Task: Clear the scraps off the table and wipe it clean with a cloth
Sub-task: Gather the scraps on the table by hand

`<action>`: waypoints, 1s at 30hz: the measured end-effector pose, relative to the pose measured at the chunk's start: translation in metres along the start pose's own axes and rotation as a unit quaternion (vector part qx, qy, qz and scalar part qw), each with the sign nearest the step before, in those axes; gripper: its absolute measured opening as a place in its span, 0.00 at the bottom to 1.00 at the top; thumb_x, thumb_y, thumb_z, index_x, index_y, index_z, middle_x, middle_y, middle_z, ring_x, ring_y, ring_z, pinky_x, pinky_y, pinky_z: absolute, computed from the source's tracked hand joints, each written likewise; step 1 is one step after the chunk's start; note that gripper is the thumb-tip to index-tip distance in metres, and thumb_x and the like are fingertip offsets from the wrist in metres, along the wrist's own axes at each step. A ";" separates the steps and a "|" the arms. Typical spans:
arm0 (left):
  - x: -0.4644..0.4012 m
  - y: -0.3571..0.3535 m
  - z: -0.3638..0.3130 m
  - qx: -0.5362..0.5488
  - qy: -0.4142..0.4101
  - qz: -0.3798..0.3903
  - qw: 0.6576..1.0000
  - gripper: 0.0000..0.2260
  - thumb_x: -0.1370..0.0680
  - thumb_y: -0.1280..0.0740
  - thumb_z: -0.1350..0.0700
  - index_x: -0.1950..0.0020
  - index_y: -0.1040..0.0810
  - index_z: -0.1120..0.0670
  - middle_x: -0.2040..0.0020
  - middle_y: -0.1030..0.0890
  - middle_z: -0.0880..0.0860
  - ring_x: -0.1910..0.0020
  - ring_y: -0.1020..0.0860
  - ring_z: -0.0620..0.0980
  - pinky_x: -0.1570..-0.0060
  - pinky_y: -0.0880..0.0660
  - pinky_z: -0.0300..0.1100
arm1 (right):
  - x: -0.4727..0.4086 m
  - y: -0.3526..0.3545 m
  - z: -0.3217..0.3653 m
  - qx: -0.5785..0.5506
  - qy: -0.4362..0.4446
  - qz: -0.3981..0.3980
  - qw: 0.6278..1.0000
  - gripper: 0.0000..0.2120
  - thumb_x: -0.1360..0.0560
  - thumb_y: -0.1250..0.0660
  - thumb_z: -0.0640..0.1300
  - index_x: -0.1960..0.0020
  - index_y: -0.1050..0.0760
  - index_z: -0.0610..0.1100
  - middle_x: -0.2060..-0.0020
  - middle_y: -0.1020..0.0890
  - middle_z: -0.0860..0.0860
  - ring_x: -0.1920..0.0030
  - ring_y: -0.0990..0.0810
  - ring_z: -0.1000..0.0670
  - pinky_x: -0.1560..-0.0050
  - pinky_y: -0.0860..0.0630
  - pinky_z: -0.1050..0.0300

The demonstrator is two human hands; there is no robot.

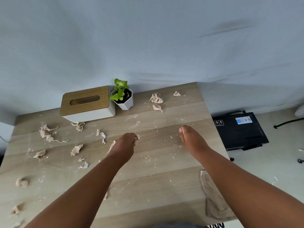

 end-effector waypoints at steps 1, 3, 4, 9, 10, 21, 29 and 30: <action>-0.001 0.001 -0.001 0.003 0.003 0.000 1.000 0.11 0.17 0.41 0.60 0.42 0.20 0.54 0.47 0.19 0.52 0.49 0.20 0.52 0.46 0.22 0.51 | 0.000 0.001 0.002 -0.011 -0.002 0.004 1.000 0.12 0.15 0.44 0.41 0.40 0.25 0.36 0.49 0.19 0.41 0.50 0.19 0.41 0.48 0.22 0.46; -0.005 0.003 -0.004 0.017 0.005 -0.008 1.000 0.11 0.16 0.42 0.58 0.40 0.20 0.54 0.45 0.19 0.53 0.47 0.21 0.52 0.44 0.23 0.50 | 0.000 0.004 0.004 -0.036 -0.013 0.002 0.999 0.12 0.16 0.42 0.39 0.37 0.25 0.37 0.46 0.18 0.42 0.47 0.18 0.42 0.44 0.22 0.44; -0.006 0.004 -0.006 0.023 0.004 -0.011 1.000 0.12 0.15 0.43 0.57 0.41 0.21 0.53 0.45 0.19 0.52 0.47 0.21 0.52 0.43 0.24 0.49 | -0.001 0.006 0.006 -0.044 -0.016 -0.006 0.999 0.12 0.17 0.42 0.38 0.37 0.25 0.37 0.46 0.18 0.42 0.47 0.18 0.42 0.45 0.21 0.44; -0.013 0.007 -0.019 0.041 -0.021 -0.031 0.998 0.11 0.15 0.43 0.51 0.54 0.26 0.52 0.56 0.23 0.50 0.55 0.26 0.49 0.53 0.28 0.48 | -0.006 0.014 0.011 -0.047 -0.025 -0.049 0.997 0.07 0.18 0.42 0.38 0.46 0.25 0.40 0.55 0.19 0.45 0.56 0.20 0.43 0.54 0.22 0.46; -0.014 0.009 -0.021 0.045 -0.023 -0.038 0.998 0.11 0.16 0.42 0.50 0.57 0.29 0.51 0.59 0.25 0.50 0.57 0.27 0.48 0.56 0.30 0.47 | -0.007 0.014 0.011 -0.031 -0.026 -0.052 0.998 0.07 0.18 0.42 0.40 0.49 0.26 0.41 0.58 0.20 0.47 0.59 0.21 0.44 0.58 0.23 0.48; -0.045 0.015 -0.038 0.073 -0.052 -0.053 0.995 0.08 0.22 0.42 0.61 0.59 0.27 0.54 0.61 0.25 0.50 0.58 0.27 0.48 0.56 0.29 0.47 | -0.036 0.020 0.008 -0.013 -0.017 -0.060 0.998 0.16 0.14 0.44 0.51 0.57 0.33 0.45 0.66 0.26 0.51 0.65 0.26 0.46 0.64 0.33 0.53; -0.075 0.006 -0.034 0.080 -0.029 -0.045 0.995 0.11 0.22 0.41 0.63 0.52 0.23 0.50 0.55 0.23 0.47 0.54 0.26 0.42 0.54 0.34 0.28 | -0.061 0.019 -0.002 -0.045 -0.006 -0.053 0.998 0.08 0.16 0.43 0.38 0.40 0.27 0.41 0.52 0.21 0.48 0.55 0.22 0.47 0.56 0.24 0.49; -0.080 0.005 -0.033 0.083 -0.024 -0.045 0.995 0.11 0.22 0.41 0.64 0.50 0.22 0.50 0.54 0.23 0.47 0.54 0.26 0.42 0.54 0.34 0.28 | -0.065 0.020 -0.003 -0.050 -0.005 -0.054 0.997 0.08 0.16 0.42 0.38 0.39 0.27 0.41 0.52 0.21 0.48 0.55 0.22 0.47 0.56 0.23 0.50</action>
Point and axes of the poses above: each hand's wrist, its own x-axis away from the middle knuckle, its own y-axis out of the back of the hand, z = x × y, the point moved 5 cm from there along -x, towards the middle knuckle
